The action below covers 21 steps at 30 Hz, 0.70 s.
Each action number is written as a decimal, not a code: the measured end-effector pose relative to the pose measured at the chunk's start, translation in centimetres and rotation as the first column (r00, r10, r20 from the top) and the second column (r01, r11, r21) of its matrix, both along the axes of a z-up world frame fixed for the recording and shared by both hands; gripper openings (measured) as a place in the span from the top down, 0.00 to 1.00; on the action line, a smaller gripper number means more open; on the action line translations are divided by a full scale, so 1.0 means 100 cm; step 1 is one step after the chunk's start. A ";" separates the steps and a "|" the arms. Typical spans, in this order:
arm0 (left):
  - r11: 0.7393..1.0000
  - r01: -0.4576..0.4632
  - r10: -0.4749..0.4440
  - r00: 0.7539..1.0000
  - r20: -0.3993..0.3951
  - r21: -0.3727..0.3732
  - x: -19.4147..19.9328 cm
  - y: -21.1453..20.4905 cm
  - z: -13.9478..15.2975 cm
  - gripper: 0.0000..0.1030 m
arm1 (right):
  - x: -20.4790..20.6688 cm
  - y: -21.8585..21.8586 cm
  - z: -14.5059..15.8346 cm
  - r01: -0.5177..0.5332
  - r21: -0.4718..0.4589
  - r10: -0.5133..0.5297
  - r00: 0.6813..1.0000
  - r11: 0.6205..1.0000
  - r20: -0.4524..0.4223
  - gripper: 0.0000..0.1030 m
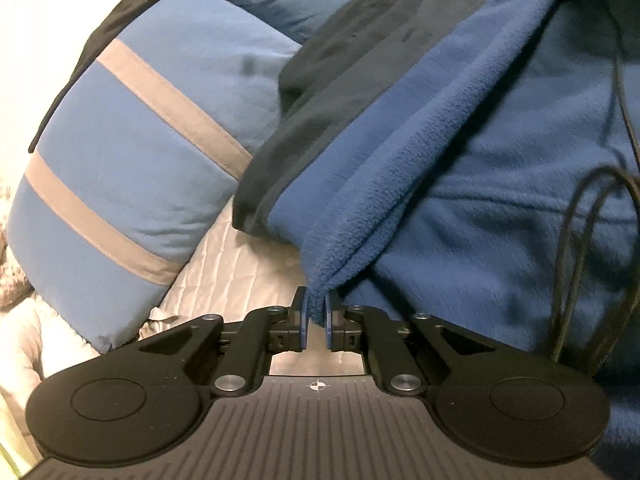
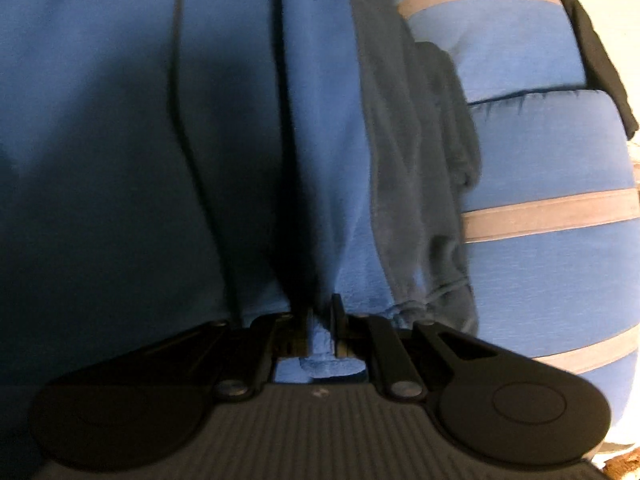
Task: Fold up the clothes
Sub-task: 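Pinch the folded fleece edge with the left gripper while the right gripper holds the hem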
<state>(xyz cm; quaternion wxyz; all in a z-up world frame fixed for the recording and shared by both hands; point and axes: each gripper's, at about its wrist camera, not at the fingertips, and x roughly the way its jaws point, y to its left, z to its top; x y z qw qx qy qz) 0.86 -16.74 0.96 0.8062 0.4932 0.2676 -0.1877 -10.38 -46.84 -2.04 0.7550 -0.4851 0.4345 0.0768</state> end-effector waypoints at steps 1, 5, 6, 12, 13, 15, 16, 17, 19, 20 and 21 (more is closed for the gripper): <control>1.000 0.003 -0.003 1.000 -0.009 0.007 -0.001 0.000 -0.001 0.92 | -0.001 0.001 0.000 0.000 0.004 0.000 1.000 1.000 -0.006 0.94; 1.000 0.002 -0.001 0.999 -0.035 0.012 -0.006 0.004 -0.004 0.92 | -0.006 0.001 0.003 0.011 0.035 -0.010 1.000 0.999 -0.019 0.94; 1.000 0.000 0.001 0.999 -0.041 0.016 -0.007 0.005 -0.004 0.93 | -0.006 0.000 0.004 0.015 0.041 -0.014 1.000 0.999 -0.021 0.94; 0.996 -0.088 0.084 0.992 -0.097 -0.034 -0.004 0.028 -0.004 0.97 | -0.006 -0.006 0.005 0.022 0.060 -0.021 0.999 0.998 -0.025 0.94; 0.993 -0.102 0.096 0.991 -0.098 -0.062 -0.004 0.031 -0.001 0.96 | -0.005 -0.007 0.006 0.023 0.068 -0.021 1.000 0.997 -0.022 0.94; 0.985 -0.128 0.117 0.988 -0.098 -0.116 -0.004 0.038 0.006 0.96 | -0.007 -0.007 0.008 0.016 0.071 -0.015 1.000 0.997 -0.018 0.94; 0.980 -0.139 0.125 0.987 -0.104 -0.144 -0.004 0.040 0.011 0.96 | -0.008 -0.006 0.008 0.014 0.071 -0.013 1.000 0.997 -0.017 0.94; 0.973 -0.148 0.128 0.985 -0.117 -0.177 -0.004 0.041 0.016 0.96 | -0.009 -0.006 0.008 0.012 0.070 -0.011 1.000 0.998 -0.016 0.94; 0.946 -0.169 0.126 0.978 -0.166 -0.277 -0.001 0.045 0.027 0.96 | -0.009 -0.006 0.008 0.008 0.065 -0.007 1.000 0.998 -0.015 0.93; 0.926 -0.181 0.123 0.974 -0.189 -0.331 0.001 0.047 0.032 0.96 | -0.010 -0.006 0.008 0.005 0.063 -0.004 1.000 0.998 -0.014 0.93; 0.903 -0.197 0.122 0.970 -0.211 -0.382 0.003 0.049 0.037 0.94 | -0.011 -0.005 0.009 0.002 0.061 -0.001 1.000 0.998 -0.013 0.93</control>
